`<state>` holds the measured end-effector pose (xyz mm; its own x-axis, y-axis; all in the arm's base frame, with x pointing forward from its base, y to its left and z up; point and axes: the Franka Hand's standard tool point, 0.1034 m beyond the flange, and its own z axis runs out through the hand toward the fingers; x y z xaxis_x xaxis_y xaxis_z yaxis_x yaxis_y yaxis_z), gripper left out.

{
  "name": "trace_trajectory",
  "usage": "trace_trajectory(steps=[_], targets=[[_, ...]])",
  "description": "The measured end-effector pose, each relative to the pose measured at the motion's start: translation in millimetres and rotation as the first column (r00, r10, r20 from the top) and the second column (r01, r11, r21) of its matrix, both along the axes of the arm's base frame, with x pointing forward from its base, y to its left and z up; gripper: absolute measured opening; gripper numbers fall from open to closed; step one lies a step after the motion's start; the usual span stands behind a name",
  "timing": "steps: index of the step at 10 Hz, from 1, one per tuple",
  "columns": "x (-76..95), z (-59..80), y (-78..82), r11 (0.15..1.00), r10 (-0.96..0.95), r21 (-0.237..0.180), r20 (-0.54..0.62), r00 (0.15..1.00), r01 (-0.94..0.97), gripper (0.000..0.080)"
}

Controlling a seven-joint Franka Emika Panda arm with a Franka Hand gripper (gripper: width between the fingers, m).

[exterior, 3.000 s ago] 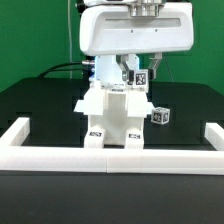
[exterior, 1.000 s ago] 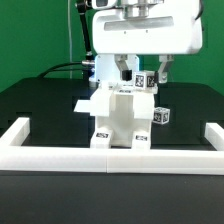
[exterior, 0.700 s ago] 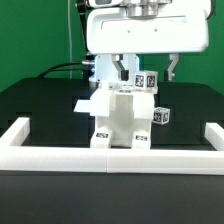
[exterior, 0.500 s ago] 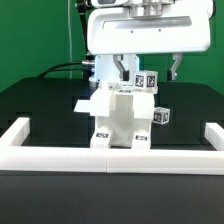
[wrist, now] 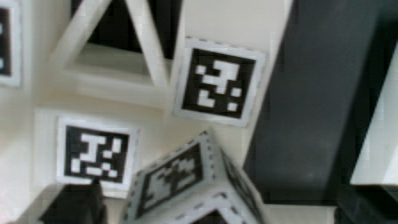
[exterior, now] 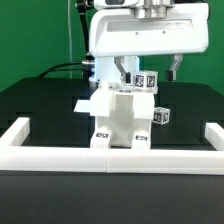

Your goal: Assemble chair

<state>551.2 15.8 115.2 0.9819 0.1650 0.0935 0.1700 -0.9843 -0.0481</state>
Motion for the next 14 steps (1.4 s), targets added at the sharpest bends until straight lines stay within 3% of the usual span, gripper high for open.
trace_trajectory(steps=[4, 6, 7, 10, 12, 14], targets=[[-0.1, -0.6, -3.6, 0.983, 0.18, -0.021, 0.008, 0.984, -0.18, 0.0648], [-0.3, -1.0, -3.7, 0.984, 0.179, -0.021, 0.007, 0.984, -0.178, 0.0365], [-0.3, -1.1, -3.9, 0.984, 0.178, -0.021, 0.007, 0.984, -0.178, 0.0281], [-0.3, -1.2, -4.0, 0.989, 0.147, -0.018, 0.005, 0.989, -0.147, 0.0281], [3.0, -1.7, -7.3, 1.0, -0.025, -0.001, -0.013, 1.0, 0.025, 0.0281], [3.7, -1.7, -7.1, 0.951, -0.307, 0.021, -0.031, 0.951, 0.308, 0.0281]])
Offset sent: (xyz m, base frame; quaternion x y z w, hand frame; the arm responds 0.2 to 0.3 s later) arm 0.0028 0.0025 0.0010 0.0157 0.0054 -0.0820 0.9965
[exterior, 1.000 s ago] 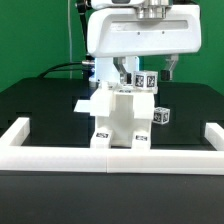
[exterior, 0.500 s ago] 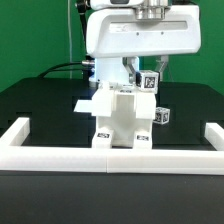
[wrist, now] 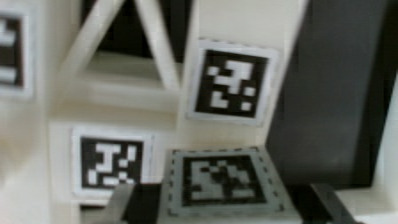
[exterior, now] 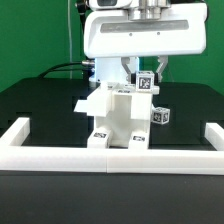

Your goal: Assemble chair

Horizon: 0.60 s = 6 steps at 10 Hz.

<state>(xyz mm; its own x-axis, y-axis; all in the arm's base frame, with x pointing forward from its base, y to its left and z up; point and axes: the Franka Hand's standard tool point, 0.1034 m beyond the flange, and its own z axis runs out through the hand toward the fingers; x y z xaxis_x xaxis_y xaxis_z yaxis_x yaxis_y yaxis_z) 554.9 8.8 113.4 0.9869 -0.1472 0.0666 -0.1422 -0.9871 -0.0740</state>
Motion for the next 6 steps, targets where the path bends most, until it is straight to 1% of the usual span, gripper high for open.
trace_trajectory(steps=[1, 3, 6], targets=[[0.1, 0.1, 0.3, 0.999, -0.039, 0.004, -0.003, 0.999, 0.039, 0.0281], [1.0, -0.3, 0.3, 0.972, -0.236, 0.017, -0.013, 0.972, 0.236, 0.0282], [1.7, -0.6, 1.7, 0.89, -0.454, 0.03, -0.029, 0.891, 0.455, 0.0282]])
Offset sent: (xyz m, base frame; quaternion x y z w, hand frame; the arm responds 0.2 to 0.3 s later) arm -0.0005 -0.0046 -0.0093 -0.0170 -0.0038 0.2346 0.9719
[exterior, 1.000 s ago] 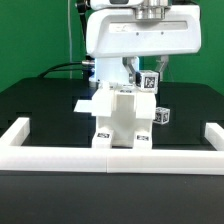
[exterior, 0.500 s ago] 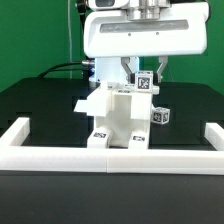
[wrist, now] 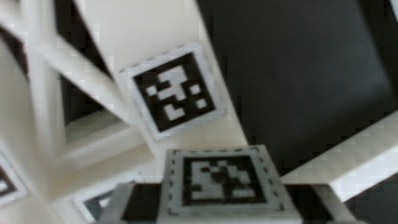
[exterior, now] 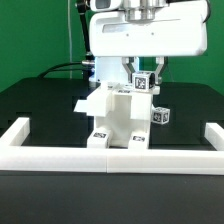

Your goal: Assemble chair

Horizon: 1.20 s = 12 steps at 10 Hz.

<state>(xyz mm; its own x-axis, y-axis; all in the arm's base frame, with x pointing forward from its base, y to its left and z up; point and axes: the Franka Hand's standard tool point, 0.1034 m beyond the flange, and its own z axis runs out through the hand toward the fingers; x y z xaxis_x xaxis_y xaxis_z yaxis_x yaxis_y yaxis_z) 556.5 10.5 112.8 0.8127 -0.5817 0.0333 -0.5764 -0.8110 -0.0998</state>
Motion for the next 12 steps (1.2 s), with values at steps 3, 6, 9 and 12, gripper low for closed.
trace_trajectory(steps=[3, 6, 9, 12], targets=[[0.3, -0.5, 1.9, 0.976, -0.214, 0.022, -0.014, 0.977, 0.214, 0.0282], [0.2, -0.7, 2.7, 0.969, -0.246, 0.026, -0.018, 0.969, 0.247, 0.029], [2.6, 1.3, 3.3, 0.992, -0.125, 0.018, -0.004, 0.992, 0.125, 0.0636], [3.6, 1.9, 4.6, 0.97, 0.244, -0.02, 0.025, 0.97, -0.243, 0.0647]])
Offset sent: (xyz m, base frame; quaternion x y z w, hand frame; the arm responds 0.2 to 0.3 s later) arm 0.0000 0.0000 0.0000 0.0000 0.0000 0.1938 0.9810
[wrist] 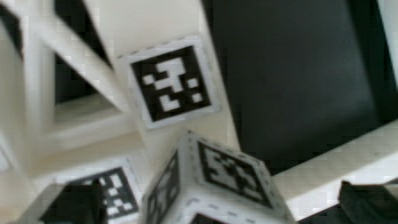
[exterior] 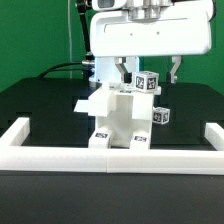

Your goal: Assemble chair

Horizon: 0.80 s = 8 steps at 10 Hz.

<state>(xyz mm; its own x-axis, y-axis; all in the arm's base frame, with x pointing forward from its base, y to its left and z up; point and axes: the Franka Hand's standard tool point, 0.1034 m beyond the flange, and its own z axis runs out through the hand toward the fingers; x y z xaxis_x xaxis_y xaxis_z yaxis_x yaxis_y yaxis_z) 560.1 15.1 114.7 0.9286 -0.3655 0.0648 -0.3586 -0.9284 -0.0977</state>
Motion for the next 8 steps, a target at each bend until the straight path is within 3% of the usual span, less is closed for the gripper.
trace_trajectory(steps=[3, 8], targets=[[1.0, 0.1, -1.5, 0.963, 0.269, -0.034, 0.024, 0.963, -0.268, 0.0648], [0.7, 0.0, -4.4, 0.772, 0.633, -0.093, 0.022, 0.774, -0.628, 0.0648]])
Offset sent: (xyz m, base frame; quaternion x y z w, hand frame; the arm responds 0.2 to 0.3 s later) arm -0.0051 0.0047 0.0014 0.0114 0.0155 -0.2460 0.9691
